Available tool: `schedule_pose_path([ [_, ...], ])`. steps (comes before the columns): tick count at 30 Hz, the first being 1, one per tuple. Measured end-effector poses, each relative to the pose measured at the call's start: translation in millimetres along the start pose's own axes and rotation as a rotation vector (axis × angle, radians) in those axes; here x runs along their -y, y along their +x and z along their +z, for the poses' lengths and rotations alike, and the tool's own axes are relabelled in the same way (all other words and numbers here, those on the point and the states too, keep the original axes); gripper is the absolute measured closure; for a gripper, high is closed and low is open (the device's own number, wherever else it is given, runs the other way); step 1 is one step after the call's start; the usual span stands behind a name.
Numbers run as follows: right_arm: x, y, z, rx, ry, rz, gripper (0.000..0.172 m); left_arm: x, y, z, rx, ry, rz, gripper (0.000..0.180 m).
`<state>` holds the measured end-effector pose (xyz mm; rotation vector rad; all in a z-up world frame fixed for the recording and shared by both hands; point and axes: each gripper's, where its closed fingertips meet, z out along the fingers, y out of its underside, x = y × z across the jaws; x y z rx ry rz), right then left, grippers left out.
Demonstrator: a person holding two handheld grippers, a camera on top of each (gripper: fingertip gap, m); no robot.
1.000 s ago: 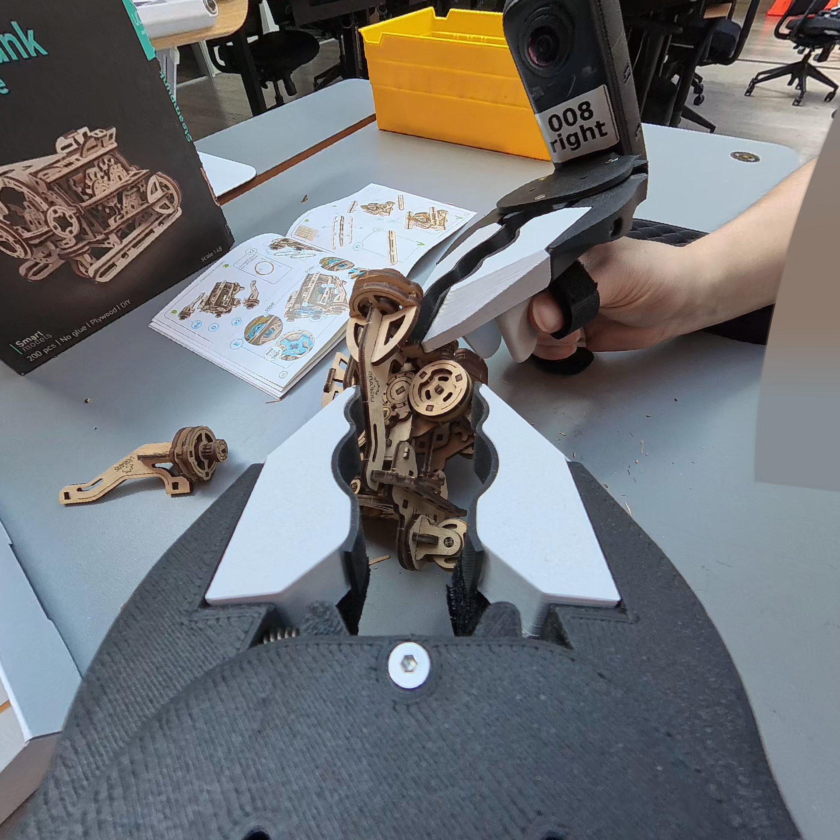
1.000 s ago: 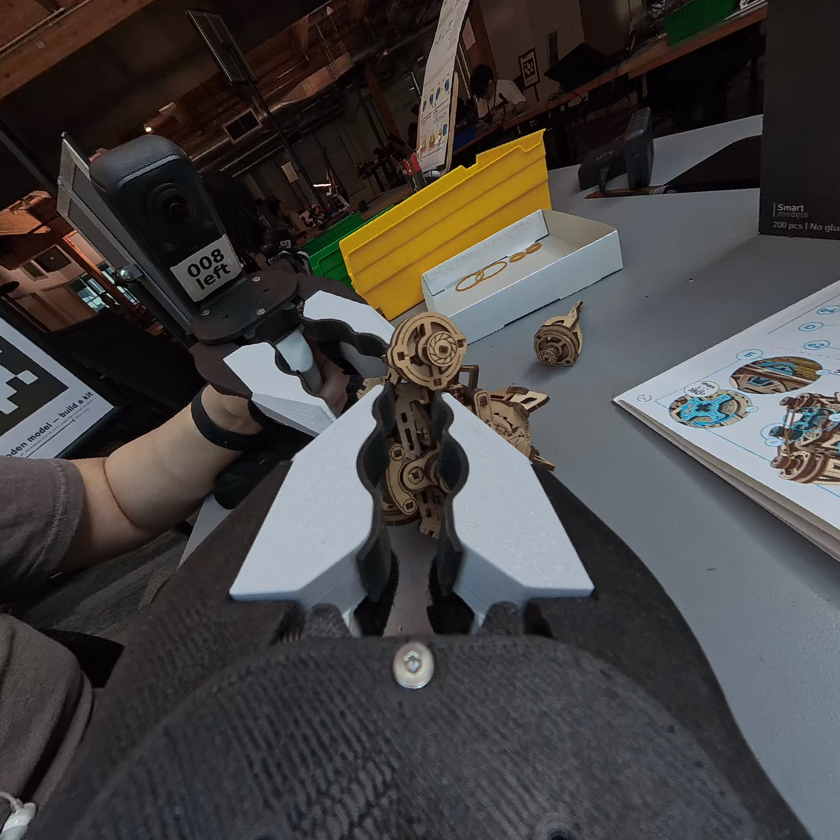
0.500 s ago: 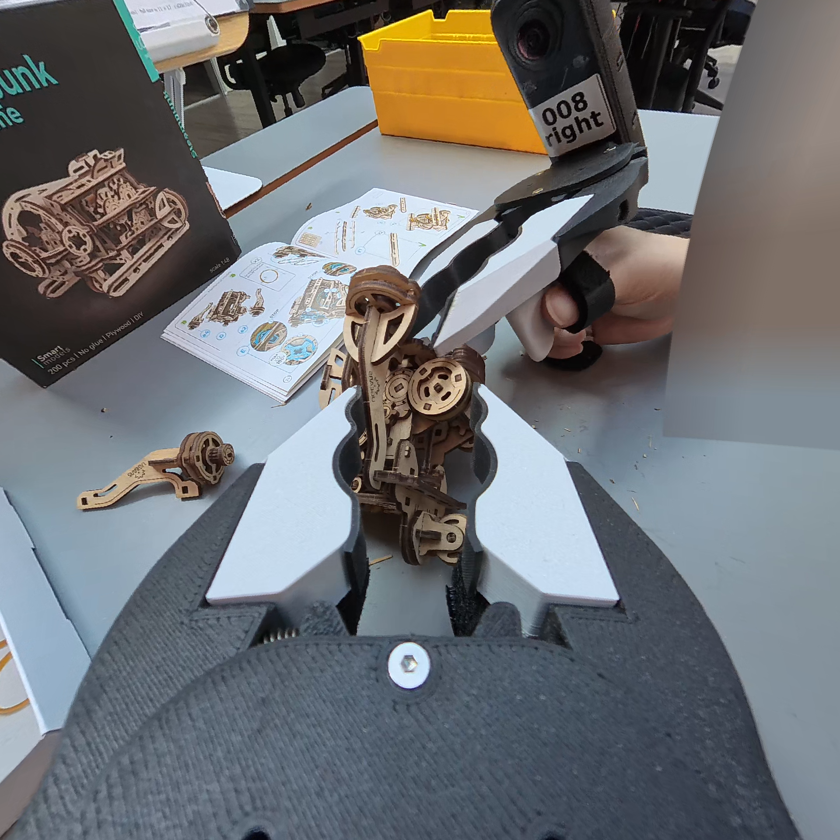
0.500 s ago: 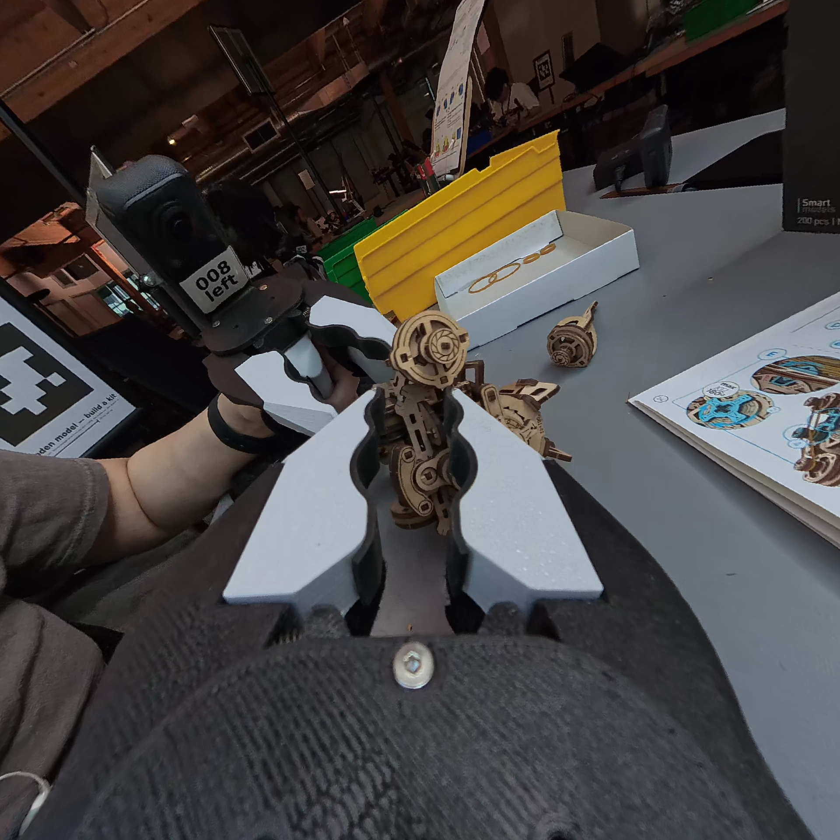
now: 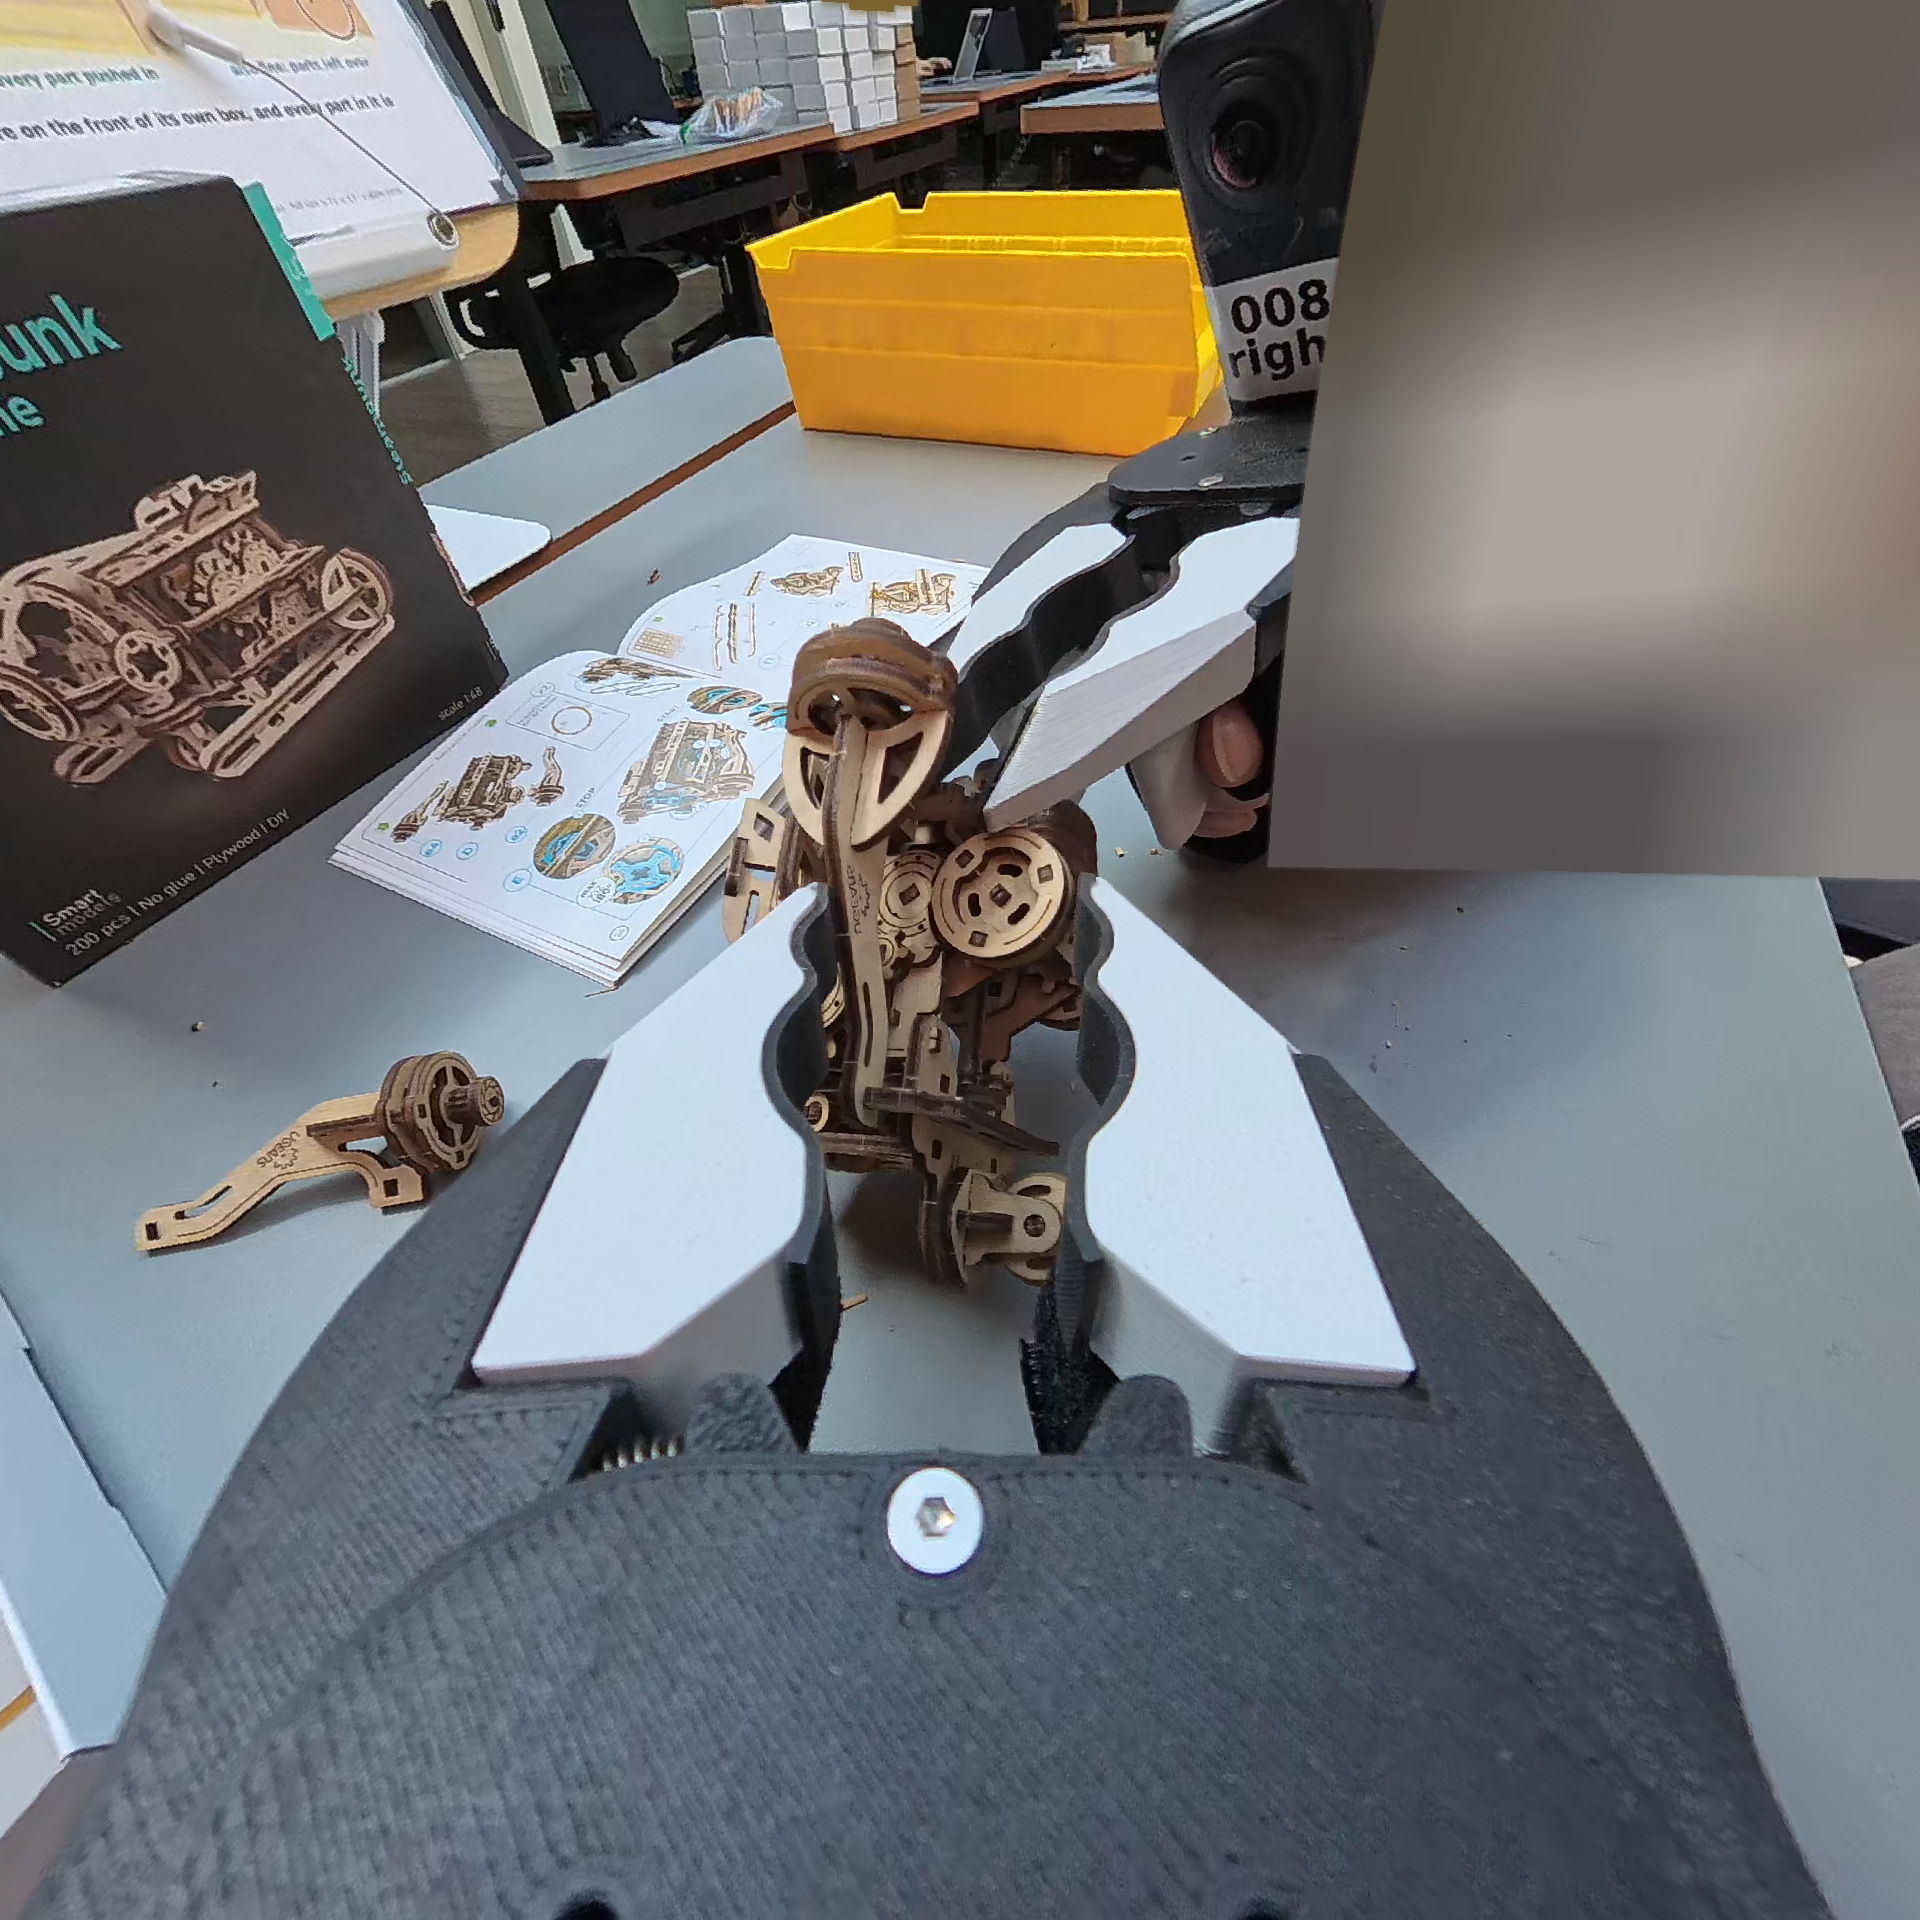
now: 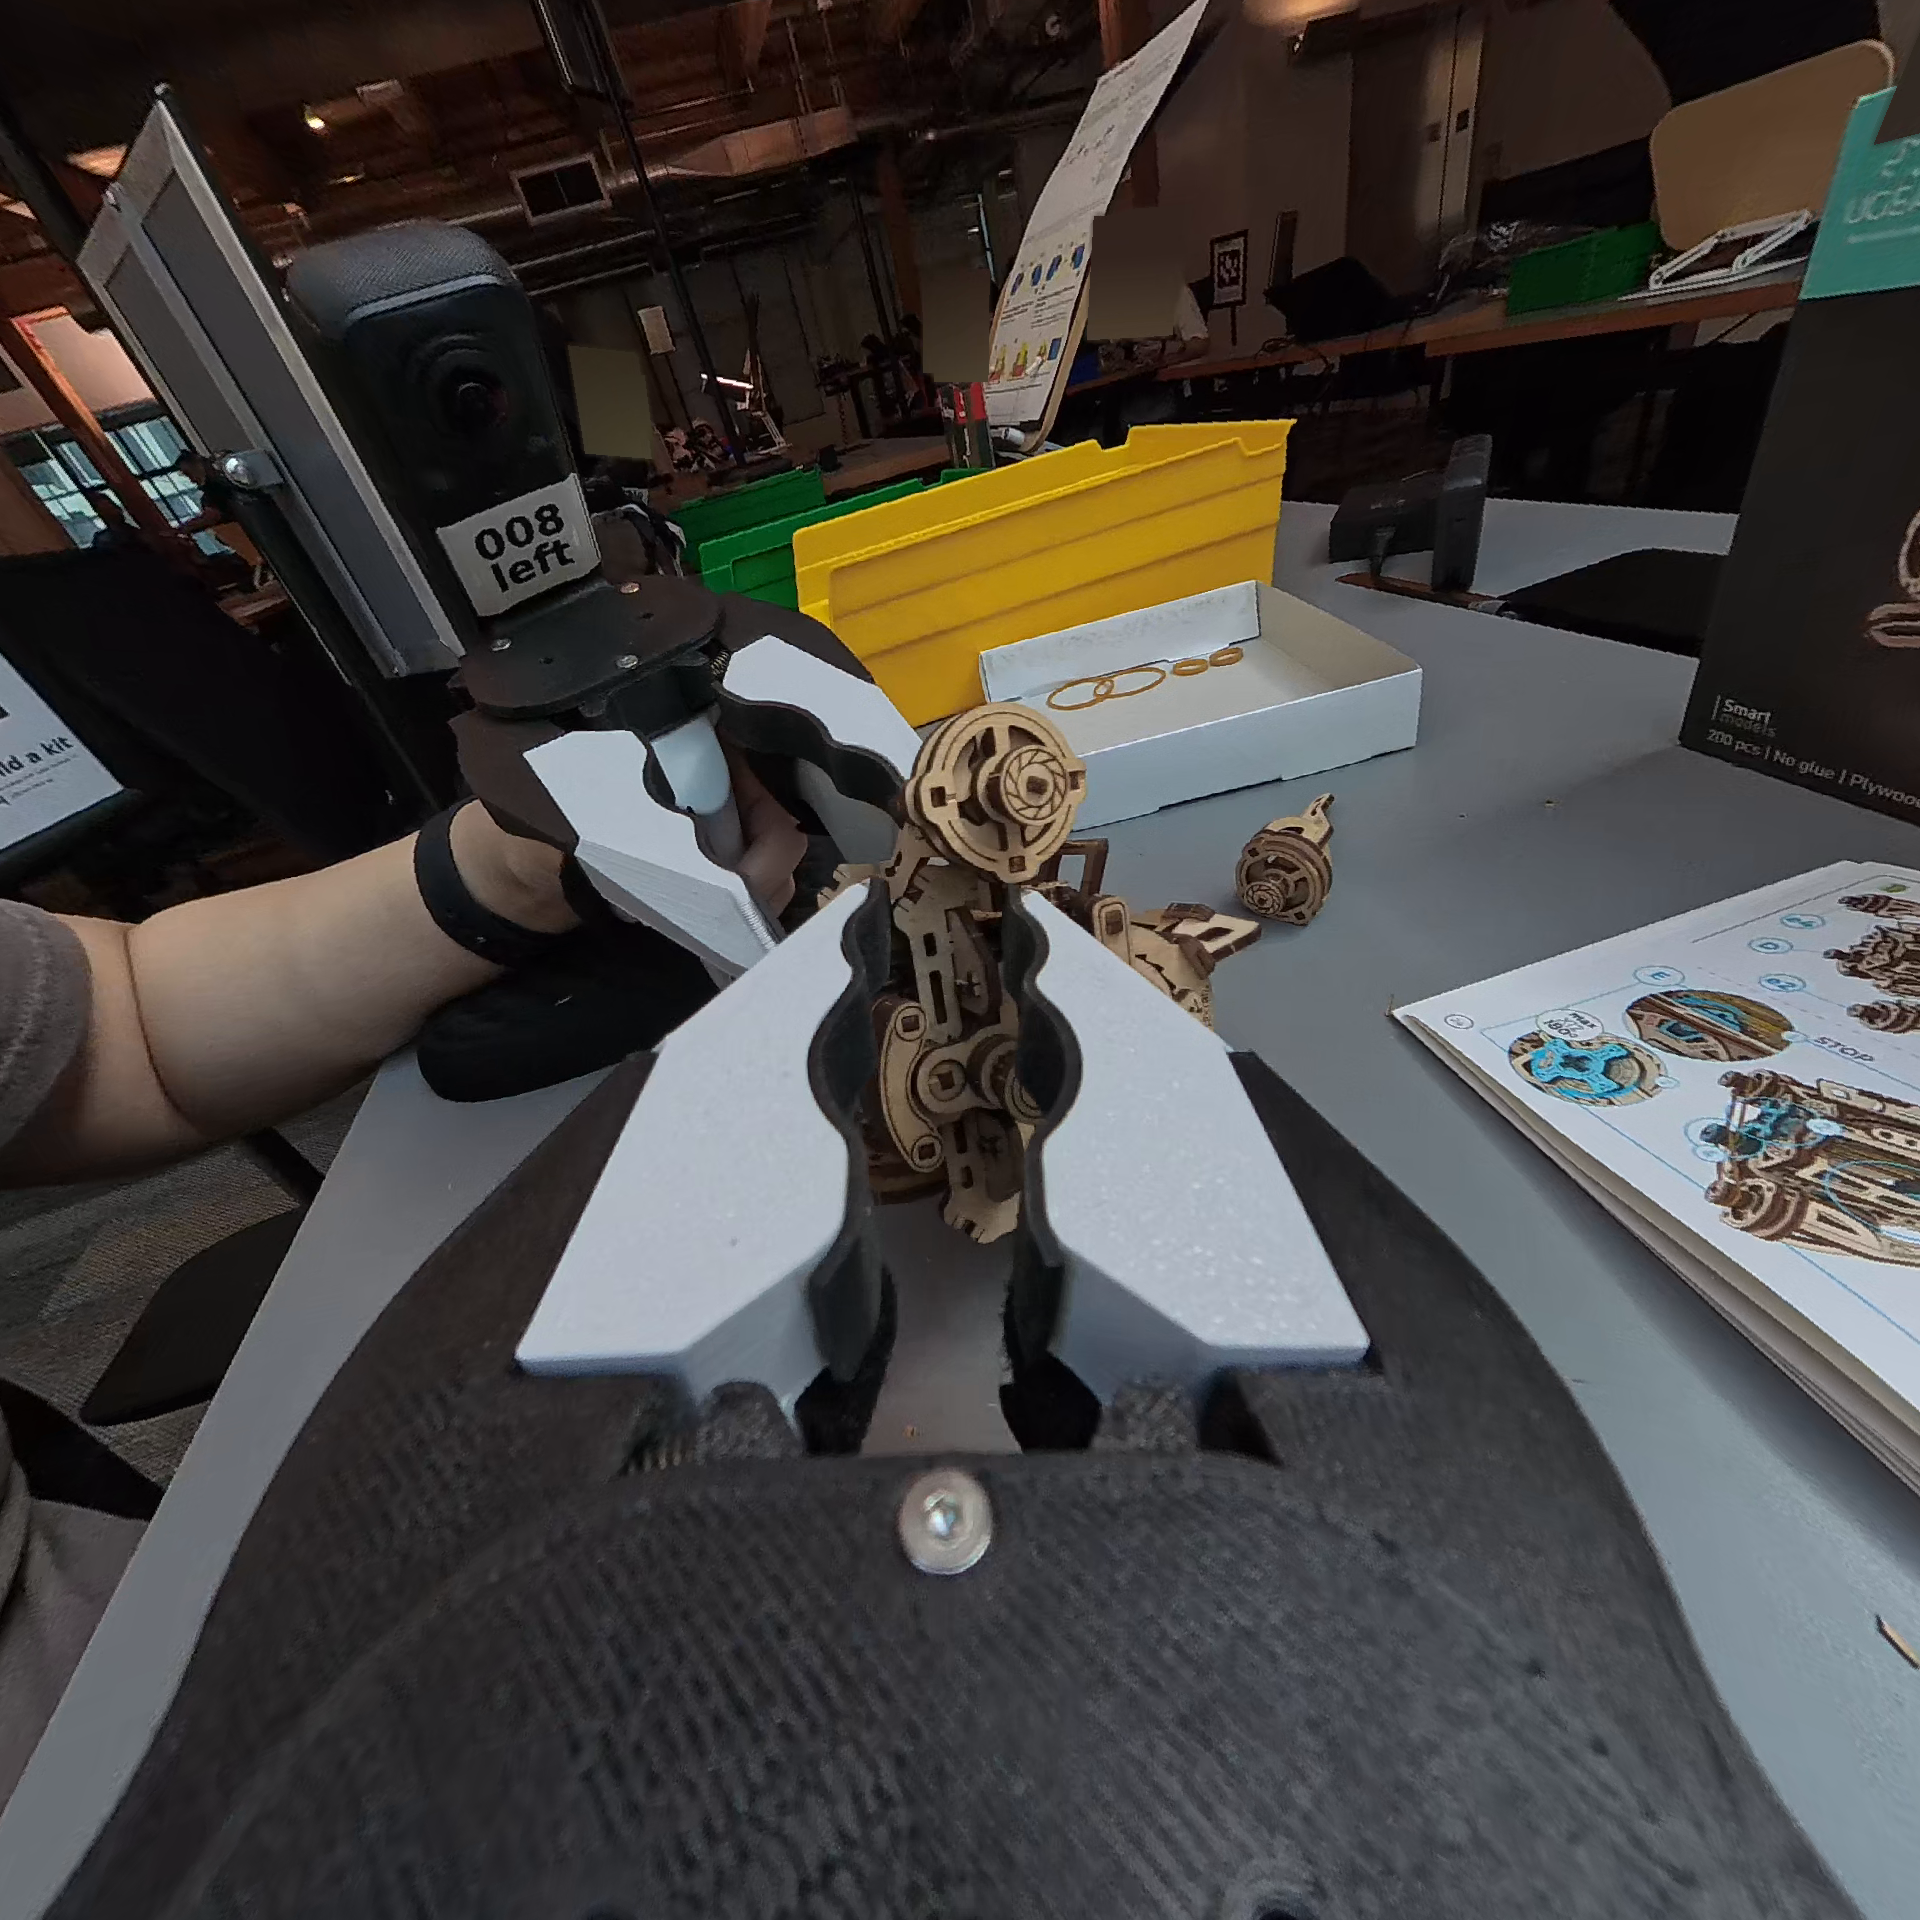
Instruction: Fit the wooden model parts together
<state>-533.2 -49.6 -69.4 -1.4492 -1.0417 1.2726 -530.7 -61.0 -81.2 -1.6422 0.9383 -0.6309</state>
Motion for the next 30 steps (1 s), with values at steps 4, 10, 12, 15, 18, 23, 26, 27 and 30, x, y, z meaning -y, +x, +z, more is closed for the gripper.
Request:
schedule_pose_path([
  [4,0.3,0.8,-1.3,-0.022,-0.014,-0.078,0.153,5.6,-0.6,-7.6,-0.039,0.037,-0.055,0.136],
  [10,0.4,-10.9,0.7,-0.019,-0.048,-0.258,0.153,21.0,-4.5,-14.4,-0.037,0.088,-0.014,0.141],
  [12,-0.9,-17.4,2.3,-0.01,-0.061,-0.317,0.153,24.5,-3.5,-14.0,-0.026,0.074,0.061,0.143],
  [15,-4.0,-24.0,4.3,0.001,-0.08,-0.379,0.152,22.4,2.2,-12.3,-0.034,0.026,0.162,0.146],
  [18,-6.9,-27.0,6.1,0.004,-0.097,-0.416,0.152,19.7,6.1,-11.9,-0.051,0.014,0.185,0.148],
  [23,-8.0,-29.5,8.0,0.021,-0.108,-0.416,0.152,14.7,7.1,-15.7,-0.068,-0.004,0.174,0.148],
  [26,-8.0,-29.4,8.2,0.019,-0.115,-0.428,0.152,11.8,6.4,-17.6,-0.066,-0.019,0.176,0.148],
  [27,-7.9,-29.2,8.3,0.02,-0.118,-0.425,0.152,11.3,6.2,-17.8,-0.063,-0.022,0.178,0.148],
  [30,-7.6,-27.6,8.7,0.014,-0.124,-0.415,0.152,10.4,3.4,-17.3,-0.039,-0.029,0.189,0.15],
])
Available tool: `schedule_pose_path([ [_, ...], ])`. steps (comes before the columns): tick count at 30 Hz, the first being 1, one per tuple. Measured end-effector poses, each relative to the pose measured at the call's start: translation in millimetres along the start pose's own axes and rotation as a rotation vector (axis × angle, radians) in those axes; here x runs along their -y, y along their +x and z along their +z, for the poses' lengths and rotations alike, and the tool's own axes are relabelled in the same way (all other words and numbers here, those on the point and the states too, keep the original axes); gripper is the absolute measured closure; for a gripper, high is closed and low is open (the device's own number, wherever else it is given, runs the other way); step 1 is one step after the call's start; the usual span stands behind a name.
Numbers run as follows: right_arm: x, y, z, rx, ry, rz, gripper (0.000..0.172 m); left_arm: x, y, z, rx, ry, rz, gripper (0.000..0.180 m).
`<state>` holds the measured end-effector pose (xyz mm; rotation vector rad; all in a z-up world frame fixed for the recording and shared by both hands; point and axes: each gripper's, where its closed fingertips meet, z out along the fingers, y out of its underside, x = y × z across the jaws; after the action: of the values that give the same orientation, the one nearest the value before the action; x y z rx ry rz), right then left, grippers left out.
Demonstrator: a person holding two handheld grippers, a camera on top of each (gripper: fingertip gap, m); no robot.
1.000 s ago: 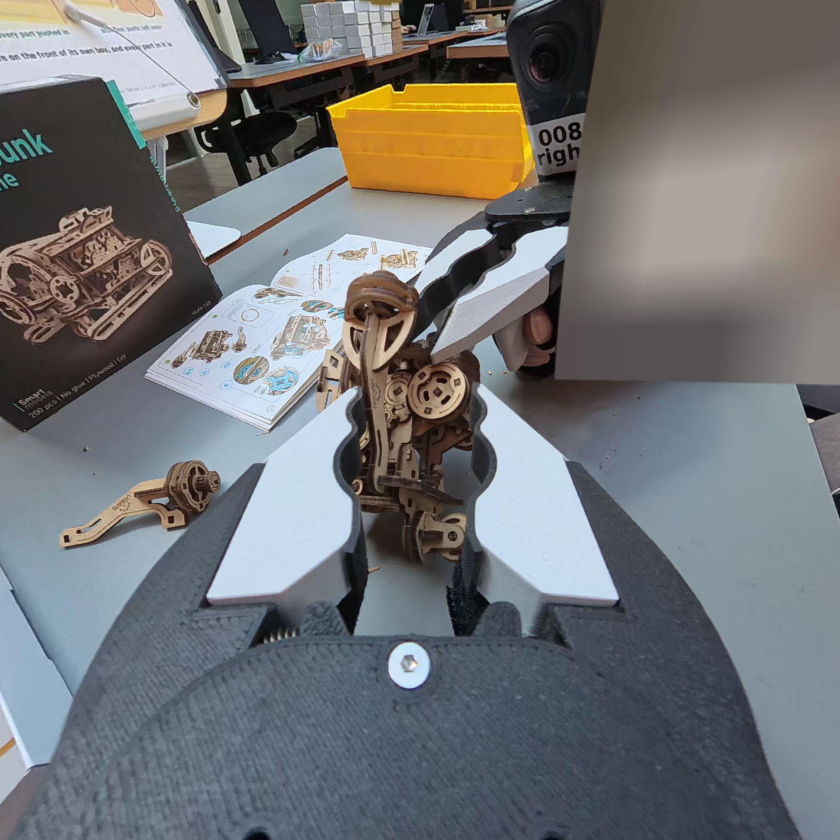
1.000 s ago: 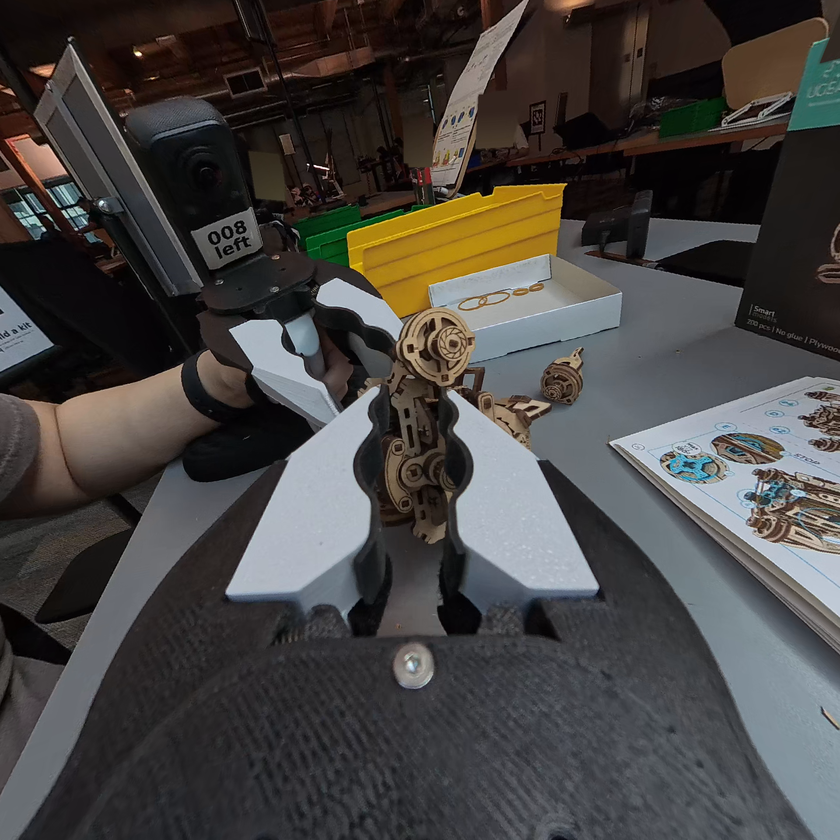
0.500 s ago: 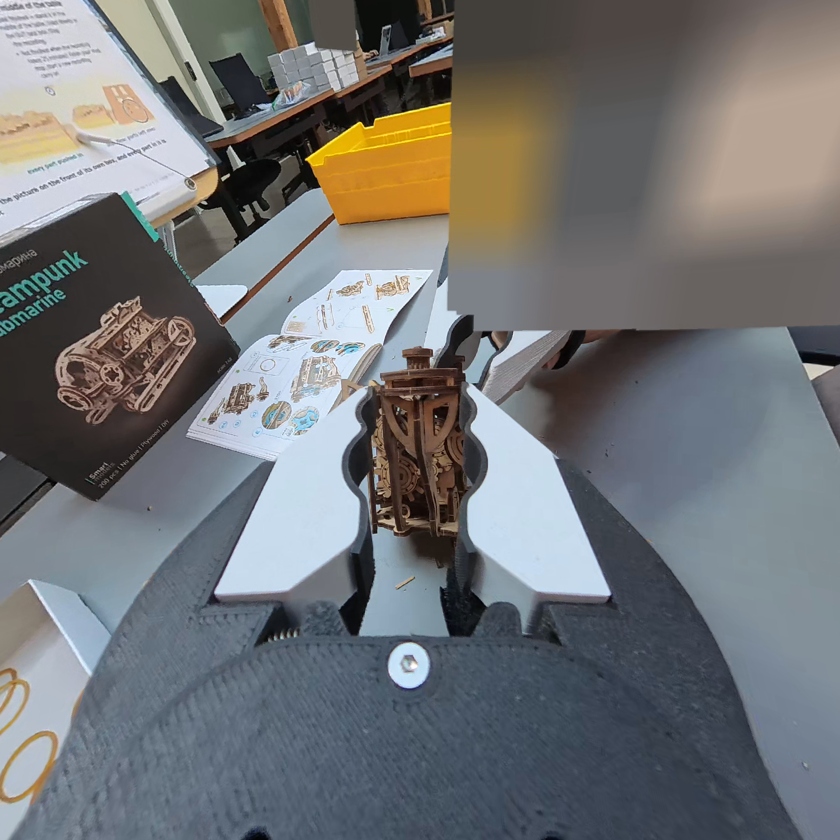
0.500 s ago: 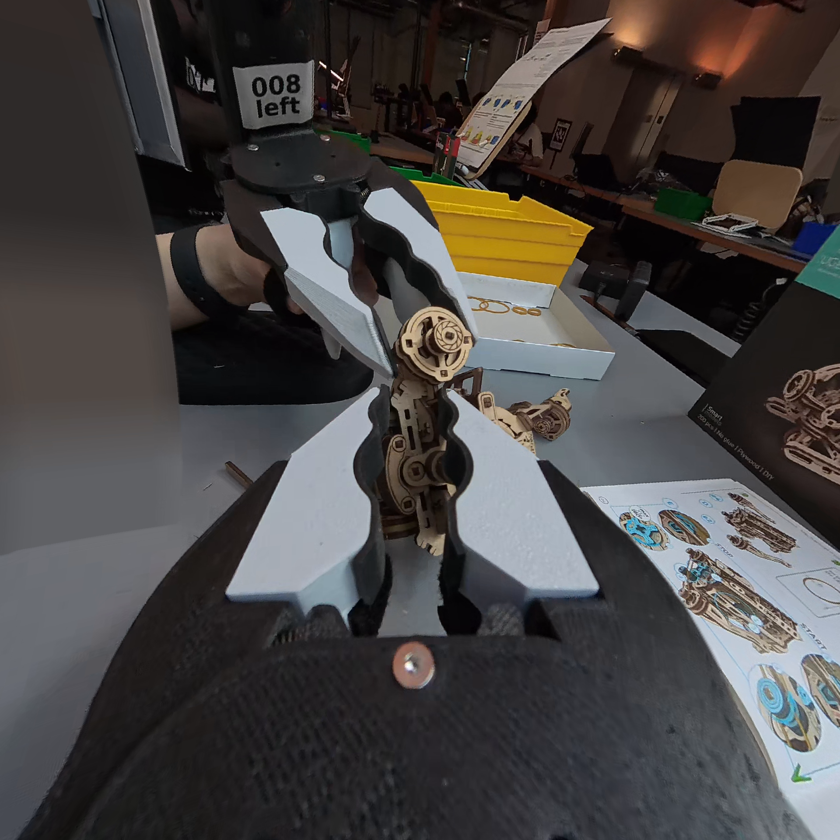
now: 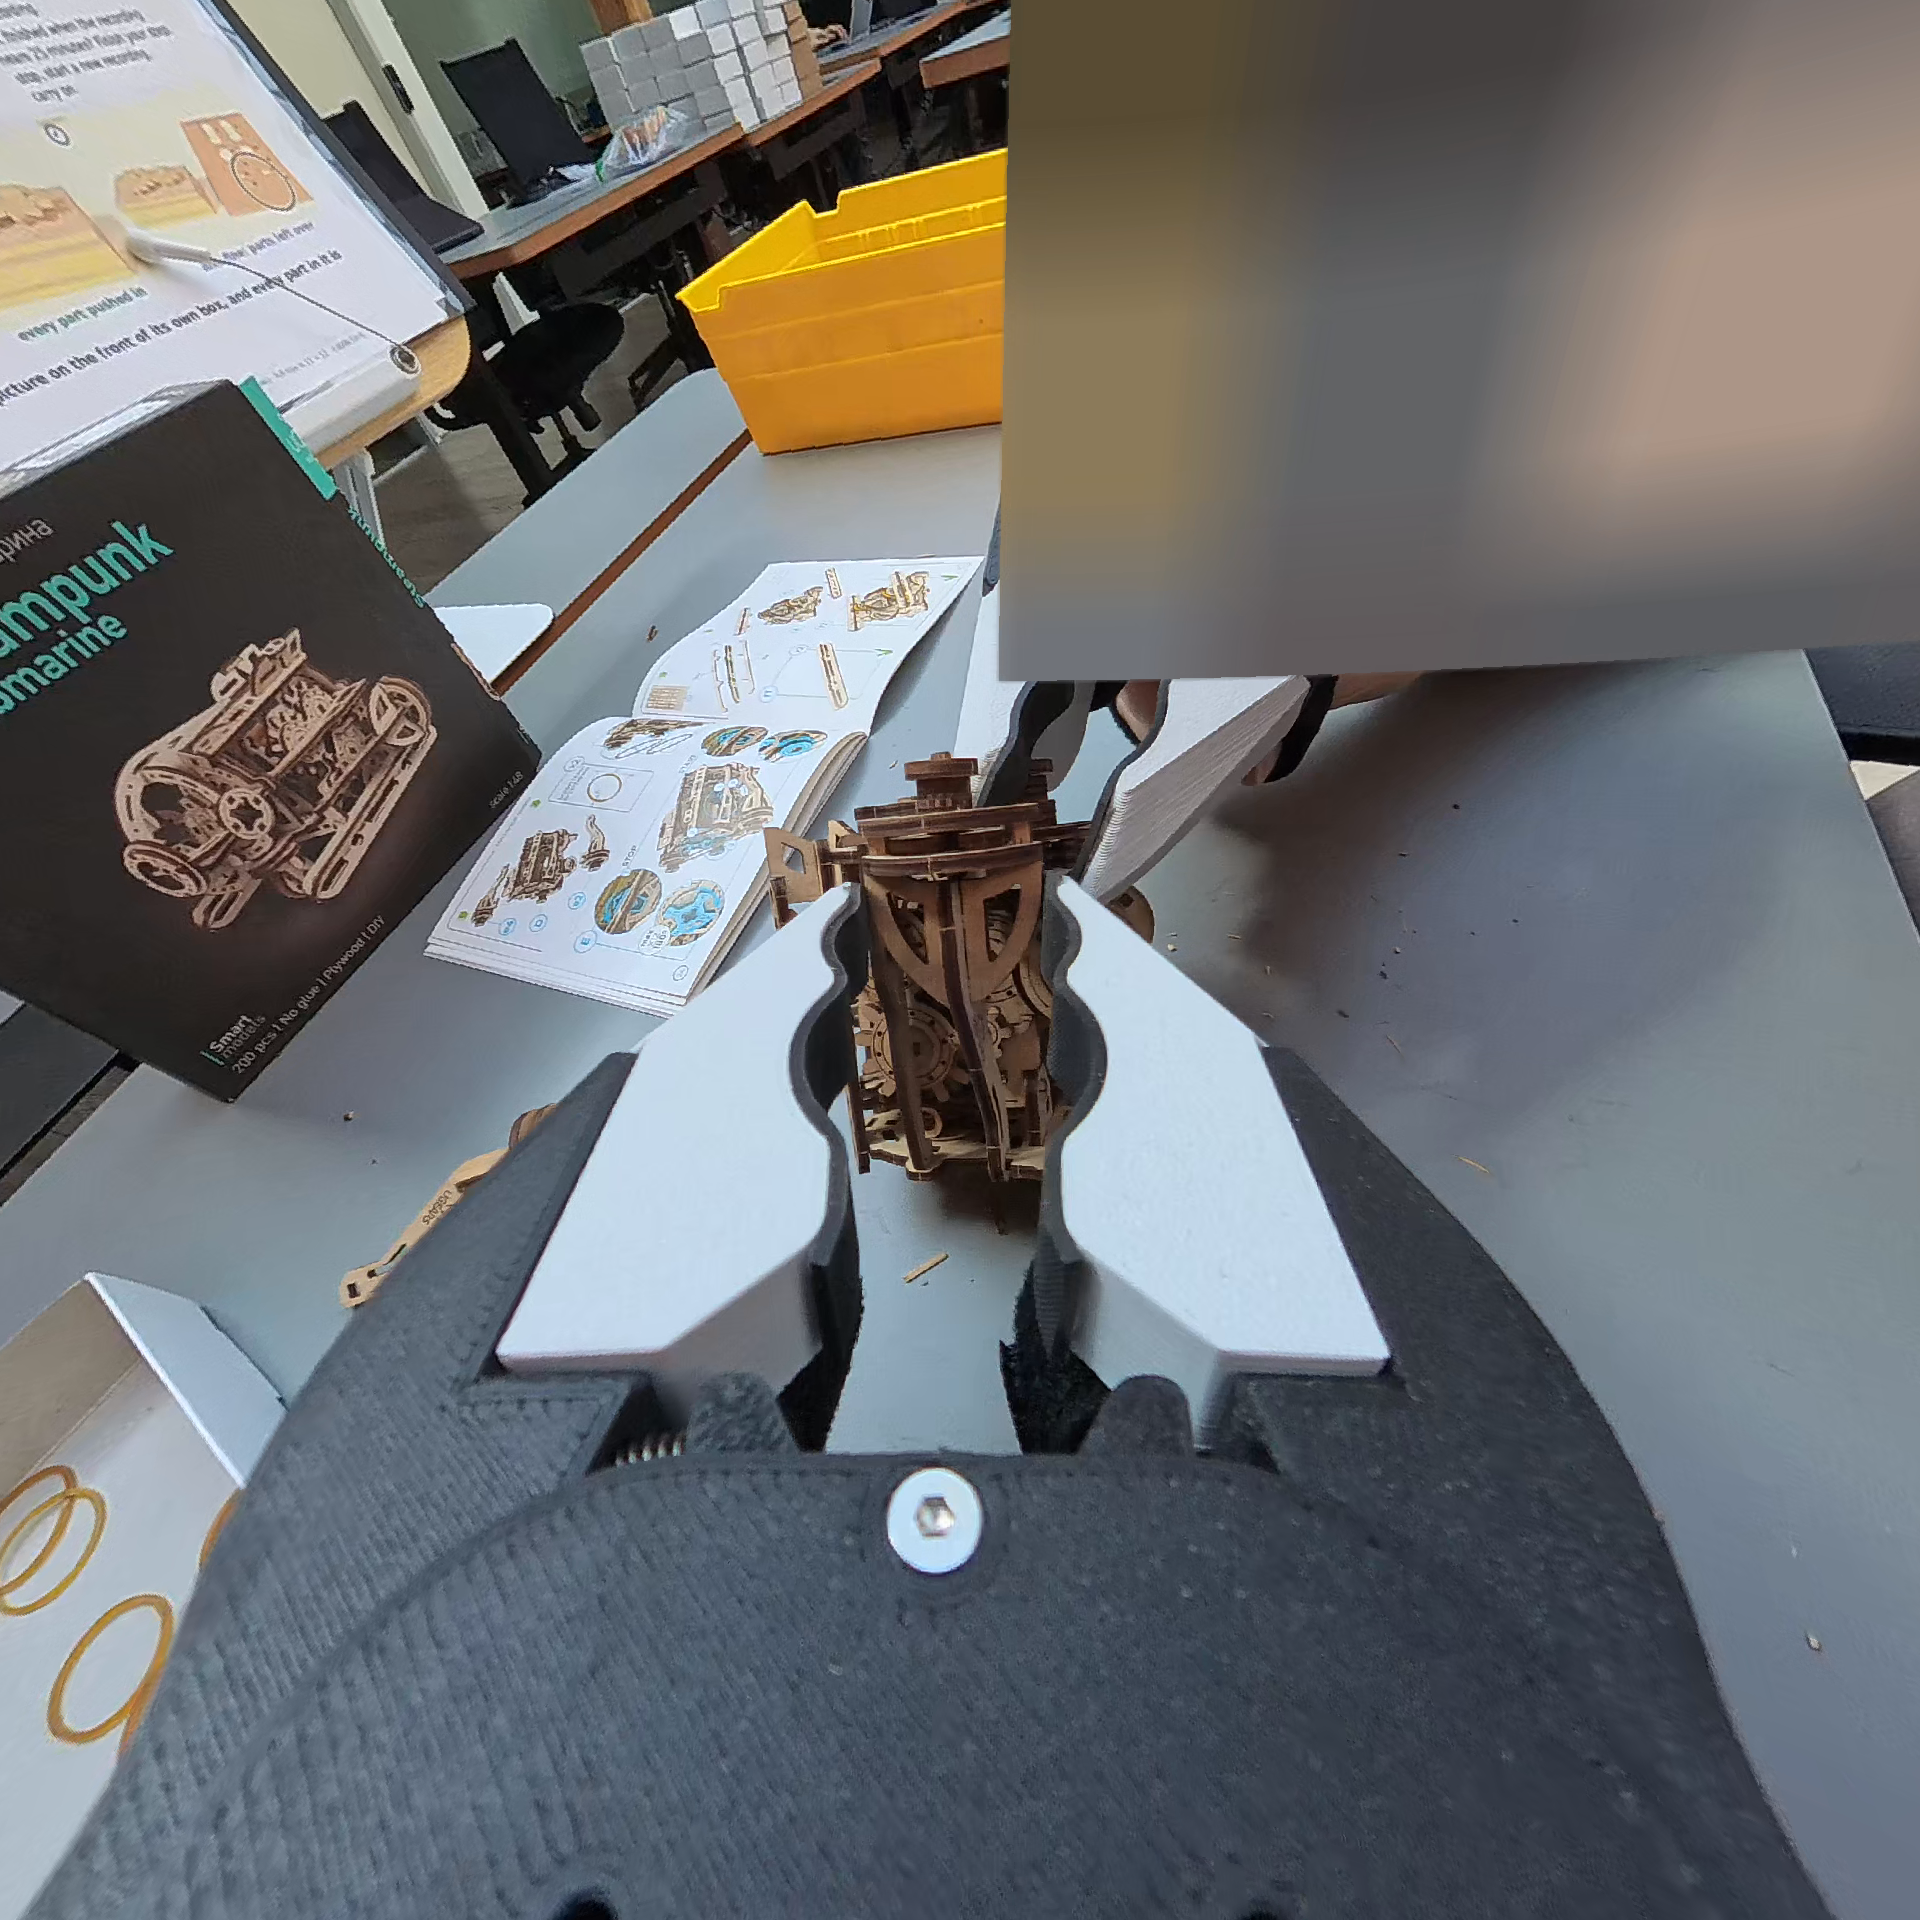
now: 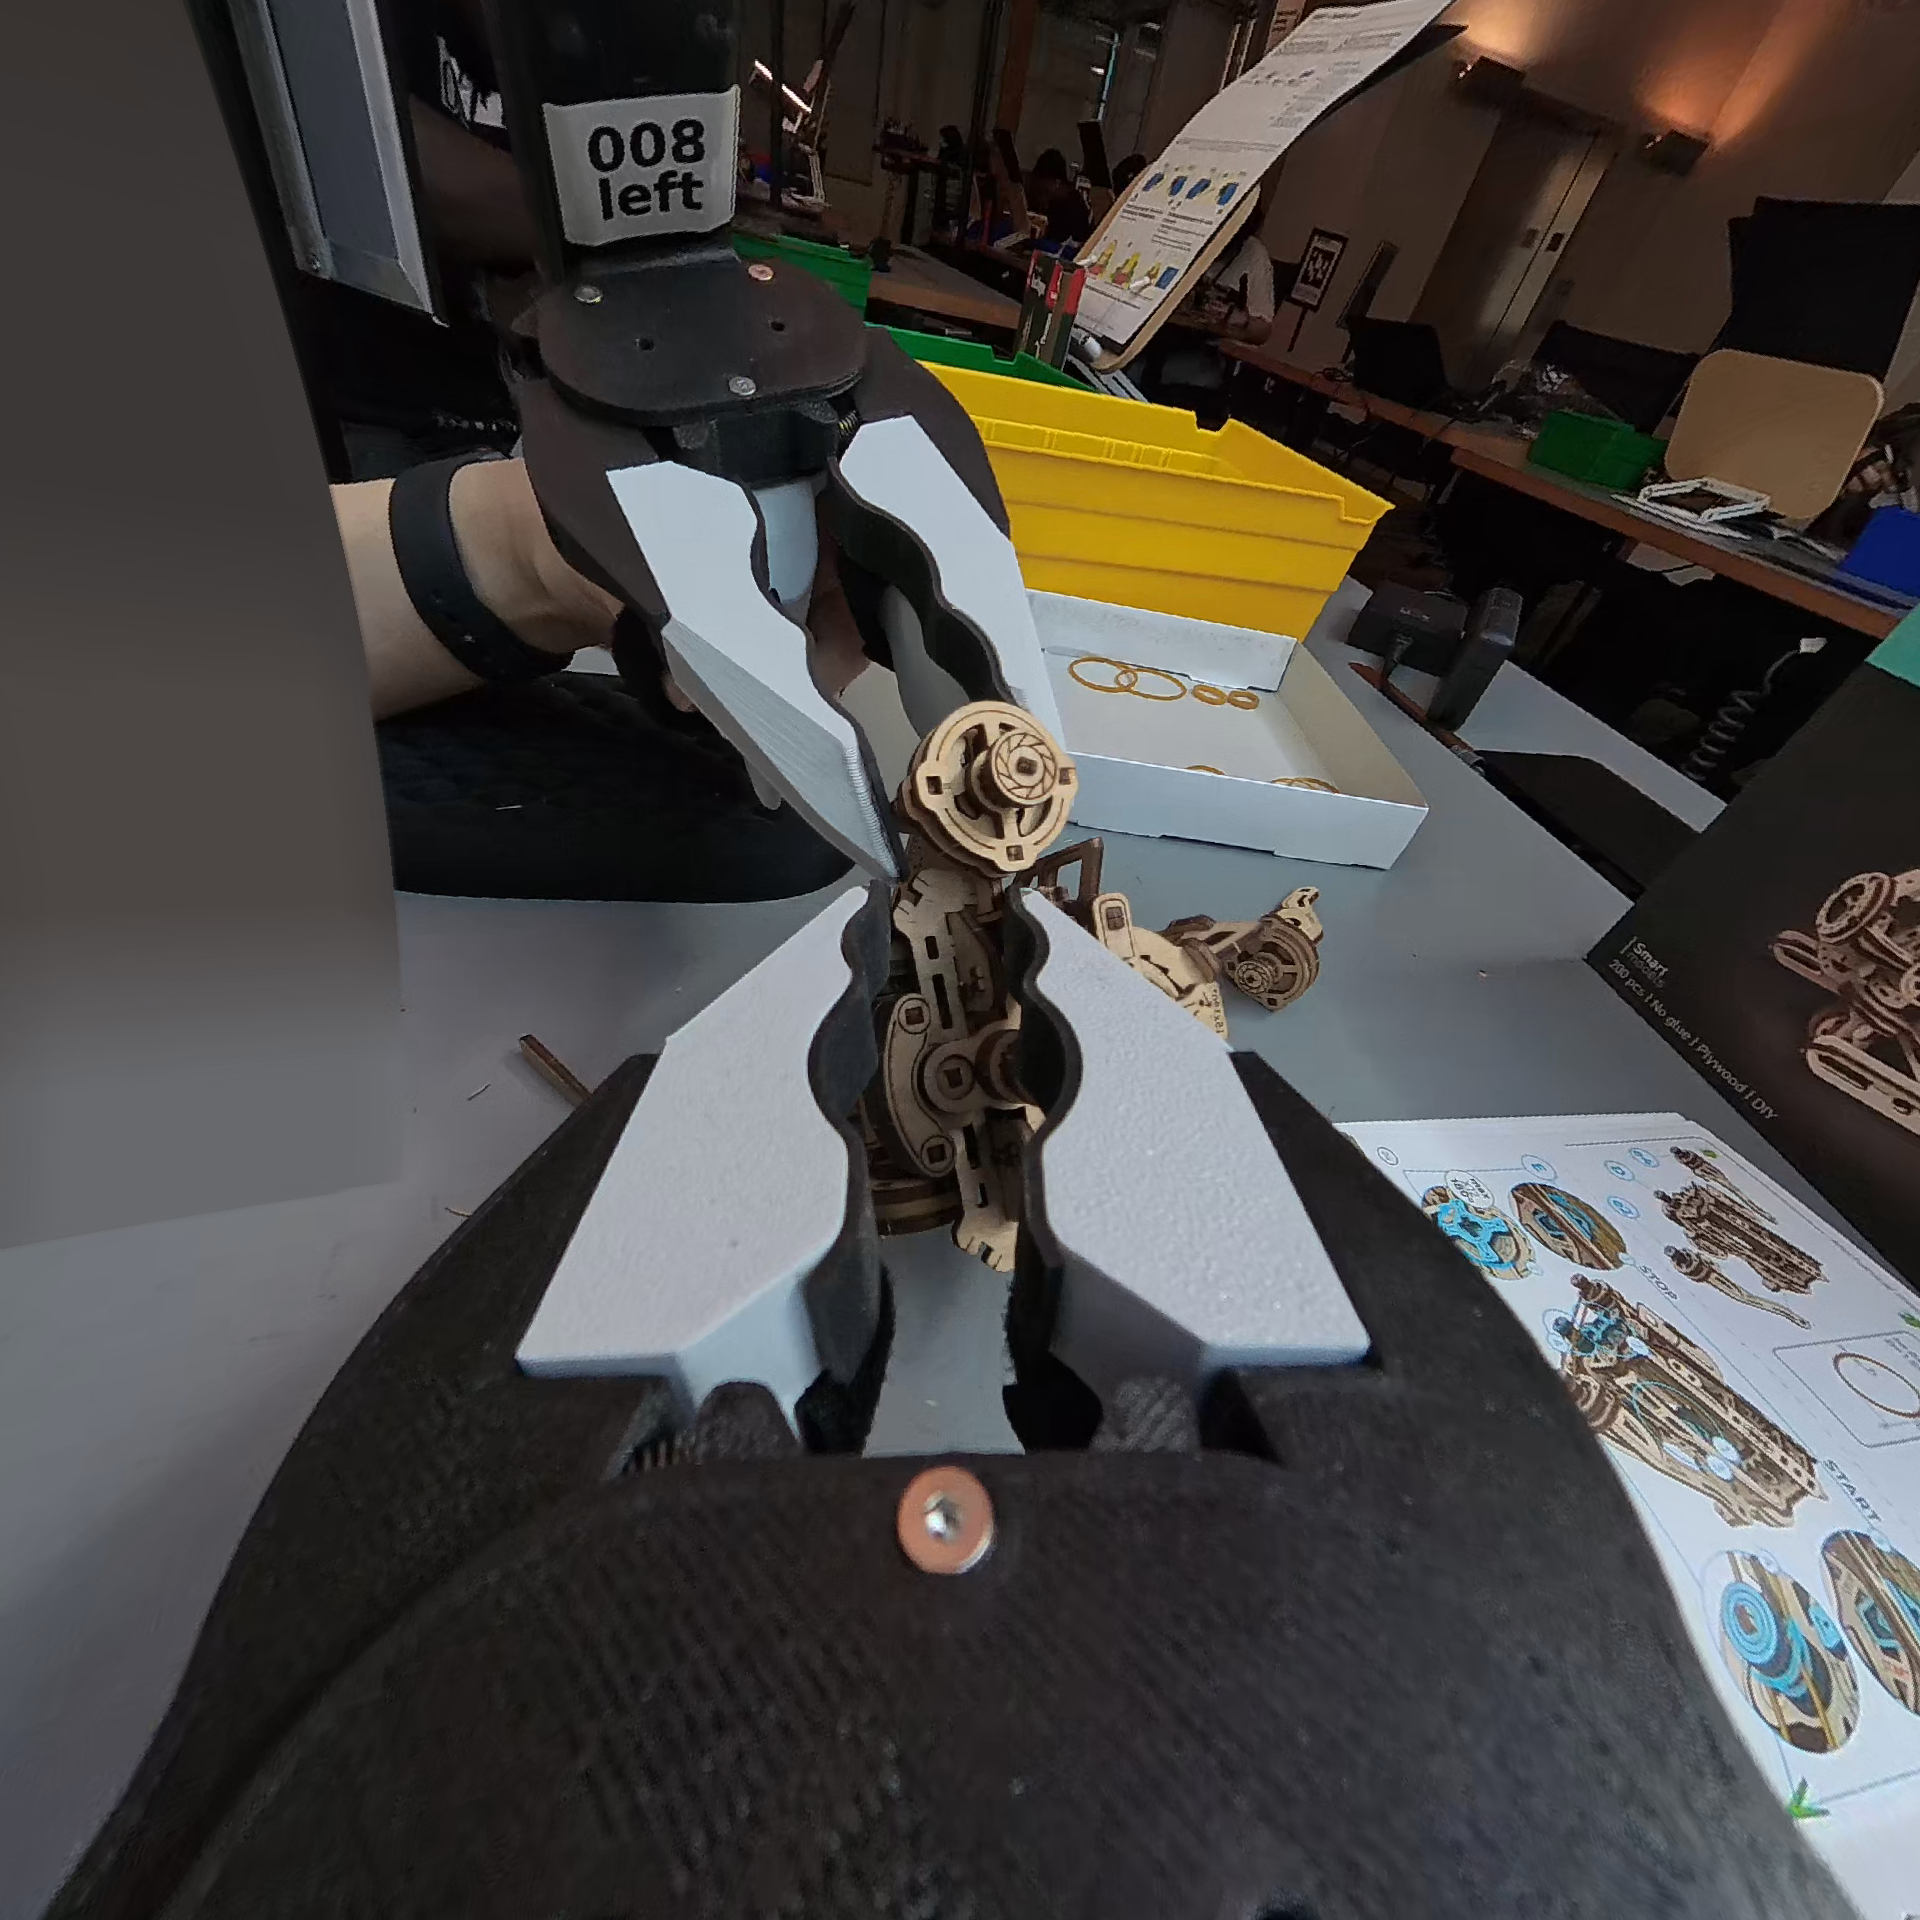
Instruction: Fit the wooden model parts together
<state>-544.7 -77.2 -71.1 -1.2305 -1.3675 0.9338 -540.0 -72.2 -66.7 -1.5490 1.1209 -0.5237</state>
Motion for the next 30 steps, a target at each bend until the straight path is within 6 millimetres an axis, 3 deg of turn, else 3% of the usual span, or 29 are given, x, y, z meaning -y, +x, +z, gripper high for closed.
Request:
schedule_pose_path([
  [11,-0.8,-0.3,-0.4,0.065,-0.029,0.052,0.152,-0.6,-1.6,0.2,0.022,0.013,0.005,0.15],
  [30,-1.2,0.1,-1.9,0.05,-0.055,-0.005,0.152,-0.1,-2.4,0.6,0.065,0.025,-0.005,0.151],
])
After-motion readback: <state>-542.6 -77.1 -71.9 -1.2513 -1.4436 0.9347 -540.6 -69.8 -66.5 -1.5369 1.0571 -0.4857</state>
